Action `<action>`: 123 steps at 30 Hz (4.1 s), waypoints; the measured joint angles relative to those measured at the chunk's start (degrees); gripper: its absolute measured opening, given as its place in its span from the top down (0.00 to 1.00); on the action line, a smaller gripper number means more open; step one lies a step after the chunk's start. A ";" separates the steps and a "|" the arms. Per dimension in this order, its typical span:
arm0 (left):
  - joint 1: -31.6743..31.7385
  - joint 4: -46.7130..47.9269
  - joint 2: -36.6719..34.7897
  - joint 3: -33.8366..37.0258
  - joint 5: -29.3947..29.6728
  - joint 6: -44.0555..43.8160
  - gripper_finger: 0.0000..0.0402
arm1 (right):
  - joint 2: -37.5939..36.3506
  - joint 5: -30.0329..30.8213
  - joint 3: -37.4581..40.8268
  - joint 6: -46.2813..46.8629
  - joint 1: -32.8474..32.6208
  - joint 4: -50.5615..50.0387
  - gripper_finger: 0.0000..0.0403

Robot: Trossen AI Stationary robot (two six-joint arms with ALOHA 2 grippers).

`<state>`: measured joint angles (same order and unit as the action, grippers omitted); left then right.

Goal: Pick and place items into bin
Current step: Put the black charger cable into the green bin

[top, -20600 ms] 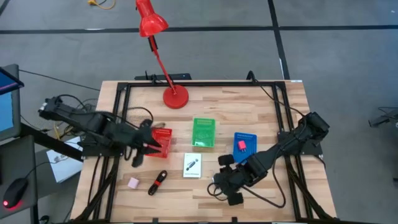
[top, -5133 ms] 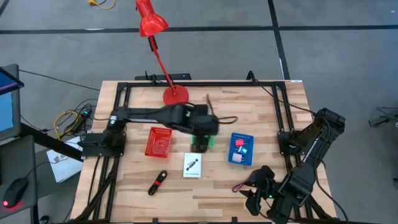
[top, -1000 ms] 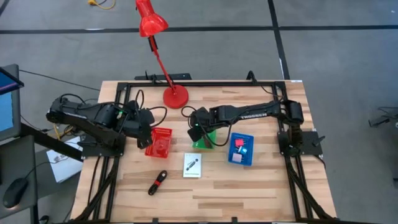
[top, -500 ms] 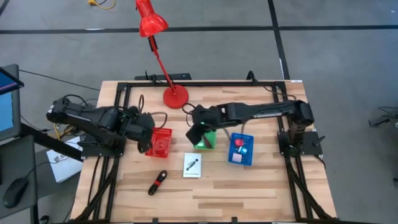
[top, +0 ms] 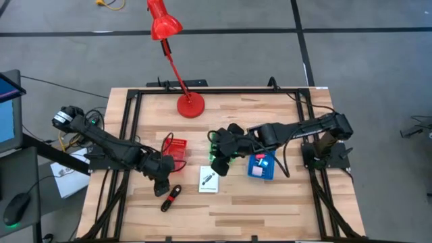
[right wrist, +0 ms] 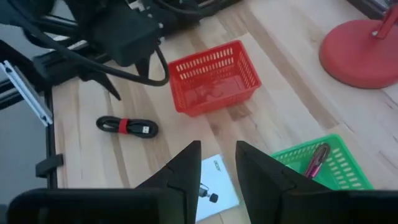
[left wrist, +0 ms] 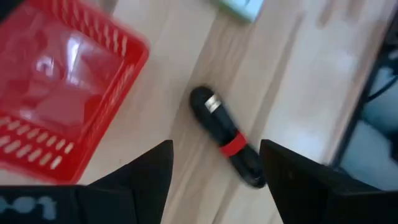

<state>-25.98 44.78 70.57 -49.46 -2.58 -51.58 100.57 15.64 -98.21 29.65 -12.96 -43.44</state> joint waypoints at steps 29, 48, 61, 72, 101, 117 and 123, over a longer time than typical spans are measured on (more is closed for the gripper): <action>-5.62 -24.66 14.50 10.13 -4.10 -15.63 0.43 | 0.00 -0.13 0.02 -1.71 -0.12 0.20 0.77; -7.47 -30.09 15.85 8.89 -3.61 -18.61 0.43 | 0.00 -0.18 0.04 -1.91 1.31 0.20 0.77; -10.44 -25.11 23.77 4.49 -4.27 -16.68 0.43 | 0.00 -0.52 0.04 -3.35 1.50 0.15 0.77; -11.48 -8.30 27.69 -7.96 5.54 -10.38 0.58 | 0.00 -0.53 0.07 -3.32 1.50 -0.25 0.77; 1.41 3.51 28.00 -28.42 22.35 16.71 0.94 | 0.00 6.69 0.09 22.84 -14.79 -34.42 0.77; 24.63 -16.91 33.05 -28.01 20.70 22.57 0.94 | 0.01 20.27 0.09 37.79 -25.03 -38.15 0.77; 25.38 -21.81 39.74 -28.02 16.88 19.04 0.94 | 0.02 20.47 2.62 42.40 -27.28 -38.62 0.77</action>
<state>-0.60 22.98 110.31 -77.49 14.29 -32.55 100.59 36.11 -95.59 72.05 -40.24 -82.06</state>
